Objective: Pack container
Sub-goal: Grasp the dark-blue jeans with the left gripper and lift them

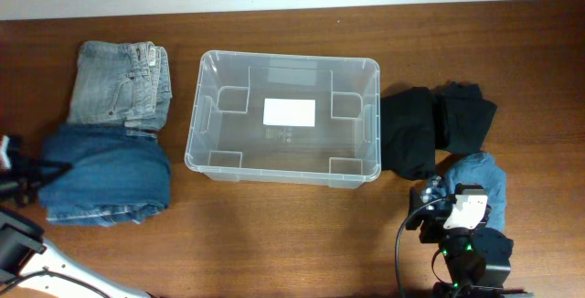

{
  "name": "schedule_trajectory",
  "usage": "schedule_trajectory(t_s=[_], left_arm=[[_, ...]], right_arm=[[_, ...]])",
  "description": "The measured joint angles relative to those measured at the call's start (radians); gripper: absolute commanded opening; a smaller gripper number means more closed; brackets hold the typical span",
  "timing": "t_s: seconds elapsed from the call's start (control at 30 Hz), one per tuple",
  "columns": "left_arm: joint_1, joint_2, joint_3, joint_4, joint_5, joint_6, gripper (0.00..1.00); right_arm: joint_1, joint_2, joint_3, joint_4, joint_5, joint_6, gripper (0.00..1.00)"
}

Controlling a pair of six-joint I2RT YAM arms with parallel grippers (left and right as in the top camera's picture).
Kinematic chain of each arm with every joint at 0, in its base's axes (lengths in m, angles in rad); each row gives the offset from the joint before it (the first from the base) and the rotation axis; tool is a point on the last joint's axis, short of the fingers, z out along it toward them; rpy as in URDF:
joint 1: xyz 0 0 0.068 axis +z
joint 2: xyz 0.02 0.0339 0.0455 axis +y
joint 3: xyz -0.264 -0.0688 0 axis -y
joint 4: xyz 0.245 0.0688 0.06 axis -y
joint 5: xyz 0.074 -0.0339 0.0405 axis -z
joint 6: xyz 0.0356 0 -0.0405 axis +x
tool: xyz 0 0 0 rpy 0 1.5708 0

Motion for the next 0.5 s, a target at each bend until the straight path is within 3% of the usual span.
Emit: schedule_trajectory(t_s=[0.3, 0.4, 0.5], left_arm=[[-0.116, -0.405, 0.132, 0.039, 0.158, -0.021, 0.00], [-0.282, -0.595, 0.159, 0.108, 0.228, -0.052, 0.00], [-0.427, -0.695, 0.165, 0.236, 0.271, -0.157, 0.00]], right_arm=[[0.000, 0.000, 0.000, 0.000, 0.000, 0.000, 0.98], [0.000, 0.000, 0.000, 0.000, 0.000, 0.000, 0.98], [0.000, 0.000, 0.000, 0.000, 0.000, 0.000, 0.98]])
